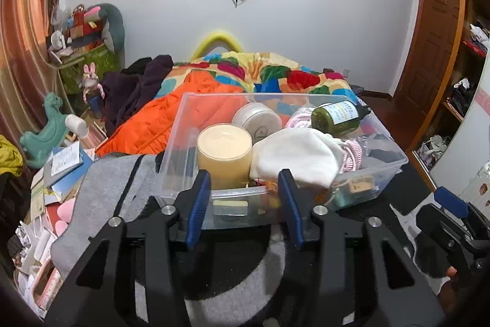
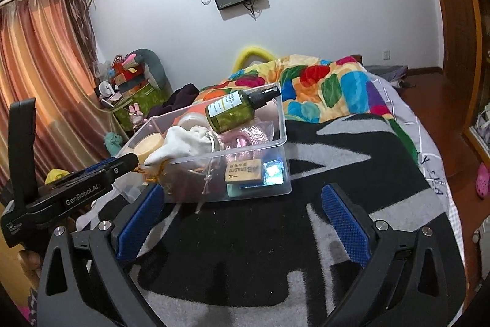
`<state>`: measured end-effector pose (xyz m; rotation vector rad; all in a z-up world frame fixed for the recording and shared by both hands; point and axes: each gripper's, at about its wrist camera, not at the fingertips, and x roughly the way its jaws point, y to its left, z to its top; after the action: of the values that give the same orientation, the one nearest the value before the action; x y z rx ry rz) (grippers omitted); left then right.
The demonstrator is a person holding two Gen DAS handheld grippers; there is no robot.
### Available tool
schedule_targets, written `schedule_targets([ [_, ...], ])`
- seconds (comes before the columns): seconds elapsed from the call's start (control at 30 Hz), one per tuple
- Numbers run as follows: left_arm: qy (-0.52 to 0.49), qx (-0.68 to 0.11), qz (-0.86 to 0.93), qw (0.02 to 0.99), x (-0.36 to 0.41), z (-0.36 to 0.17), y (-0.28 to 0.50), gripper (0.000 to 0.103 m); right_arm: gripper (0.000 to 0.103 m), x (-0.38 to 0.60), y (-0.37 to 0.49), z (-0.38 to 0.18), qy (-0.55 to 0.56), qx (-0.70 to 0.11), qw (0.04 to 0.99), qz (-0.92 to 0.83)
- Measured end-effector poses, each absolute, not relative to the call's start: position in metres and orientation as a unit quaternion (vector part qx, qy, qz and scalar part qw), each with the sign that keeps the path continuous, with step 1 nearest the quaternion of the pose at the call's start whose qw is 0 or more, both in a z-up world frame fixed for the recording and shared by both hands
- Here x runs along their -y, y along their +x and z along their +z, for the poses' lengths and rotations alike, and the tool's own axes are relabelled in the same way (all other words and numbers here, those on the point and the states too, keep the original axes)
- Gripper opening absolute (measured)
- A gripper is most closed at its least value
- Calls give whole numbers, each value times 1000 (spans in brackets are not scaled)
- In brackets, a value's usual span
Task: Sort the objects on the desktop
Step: 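Drop the gourd charm into the bin and open the left tool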
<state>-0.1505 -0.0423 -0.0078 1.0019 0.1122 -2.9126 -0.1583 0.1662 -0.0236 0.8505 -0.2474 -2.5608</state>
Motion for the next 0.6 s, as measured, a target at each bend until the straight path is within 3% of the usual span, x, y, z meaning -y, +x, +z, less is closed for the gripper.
schedule_targets([
  [0.2,300,-36,-953,22,39,1,-125,66,102,-161,-144,-14,289,66,214,-931],
  [0.23,298,-31,-954,22,38,2,-119,74,102,-160,-140,-12,284,58,212,-933],
  [0.6,253,-1,-966,55,34,13,-65,92,102,-154,-89,8,241,4,198,-950],
])
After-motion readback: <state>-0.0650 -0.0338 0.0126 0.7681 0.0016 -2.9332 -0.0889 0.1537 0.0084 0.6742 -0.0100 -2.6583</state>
